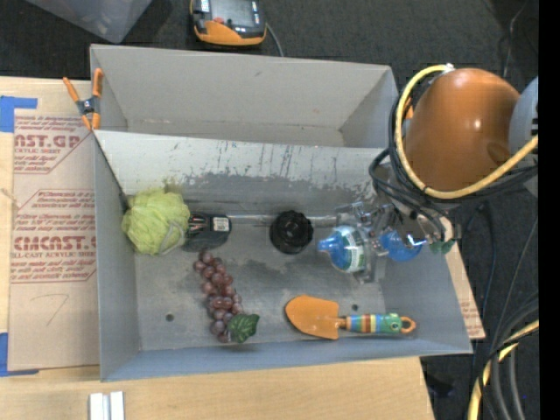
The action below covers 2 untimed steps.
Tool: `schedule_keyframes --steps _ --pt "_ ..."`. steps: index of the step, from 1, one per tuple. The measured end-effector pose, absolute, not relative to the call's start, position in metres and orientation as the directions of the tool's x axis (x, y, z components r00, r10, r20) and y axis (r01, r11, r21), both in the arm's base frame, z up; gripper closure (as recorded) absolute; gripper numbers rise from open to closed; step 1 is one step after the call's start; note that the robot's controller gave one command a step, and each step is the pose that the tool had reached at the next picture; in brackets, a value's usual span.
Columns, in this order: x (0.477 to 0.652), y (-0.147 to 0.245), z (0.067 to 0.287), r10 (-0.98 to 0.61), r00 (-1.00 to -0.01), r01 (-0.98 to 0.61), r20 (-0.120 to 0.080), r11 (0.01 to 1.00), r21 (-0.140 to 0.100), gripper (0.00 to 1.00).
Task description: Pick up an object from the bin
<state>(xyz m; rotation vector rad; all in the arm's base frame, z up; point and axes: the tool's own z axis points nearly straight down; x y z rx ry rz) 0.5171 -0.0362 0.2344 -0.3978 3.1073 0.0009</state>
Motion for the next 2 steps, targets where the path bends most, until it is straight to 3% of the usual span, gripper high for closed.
schedule_keyframes --steps 1,2 --pt "0.509 -0.045 0.167 -0.25 -0.968 -0.25 -0.011 0.968 0.0 1.0" --pt "0.52 -0.037 0.203 -0.186 -0.982 -0.186 -0.017 0.983 0.0 1.0"
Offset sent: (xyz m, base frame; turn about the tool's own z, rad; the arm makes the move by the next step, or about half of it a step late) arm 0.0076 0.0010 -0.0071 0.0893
